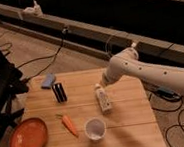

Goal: Knock the eraser over

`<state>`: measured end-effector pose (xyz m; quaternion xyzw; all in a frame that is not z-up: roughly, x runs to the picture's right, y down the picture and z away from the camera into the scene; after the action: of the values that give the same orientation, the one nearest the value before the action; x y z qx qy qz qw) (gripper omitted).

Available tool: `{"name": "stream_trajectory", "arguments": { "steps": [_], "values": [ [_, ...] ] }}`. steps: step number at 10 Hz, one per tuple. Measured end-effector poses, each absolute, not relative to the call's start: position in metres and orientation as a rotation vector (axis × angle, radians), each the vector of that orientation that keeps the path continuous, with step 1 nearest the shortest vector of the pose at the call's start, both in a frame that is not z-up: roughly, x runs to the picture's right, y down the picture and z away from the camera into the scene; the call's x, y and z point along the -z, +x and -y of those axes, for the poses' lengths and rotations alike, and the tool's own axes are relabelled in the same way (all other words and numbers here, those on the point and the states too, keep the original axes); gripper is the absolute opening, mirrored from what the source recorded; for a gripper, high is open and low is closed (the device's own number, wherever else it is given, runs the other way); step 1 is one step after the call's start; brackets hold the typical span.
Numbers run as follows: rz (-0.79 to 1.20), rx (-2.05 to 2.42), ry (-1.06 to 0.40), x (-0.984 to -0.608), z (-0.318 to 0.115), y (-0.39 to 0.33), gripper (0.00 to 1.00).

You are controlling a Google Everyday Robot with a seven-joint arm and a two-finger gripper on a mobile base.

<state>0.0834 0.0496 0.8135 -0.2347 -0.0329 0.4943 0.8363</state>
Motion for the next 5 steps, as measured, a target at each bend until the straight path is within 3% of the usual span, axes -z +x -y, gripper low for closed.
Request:
{"name": "stream_trajectory", "arguments": {
  "steps": [5],
  "values": [
    [0.087, -0.977, -0.501, -0.824, -0.043, 0.052, 0.00]
  ]
}}
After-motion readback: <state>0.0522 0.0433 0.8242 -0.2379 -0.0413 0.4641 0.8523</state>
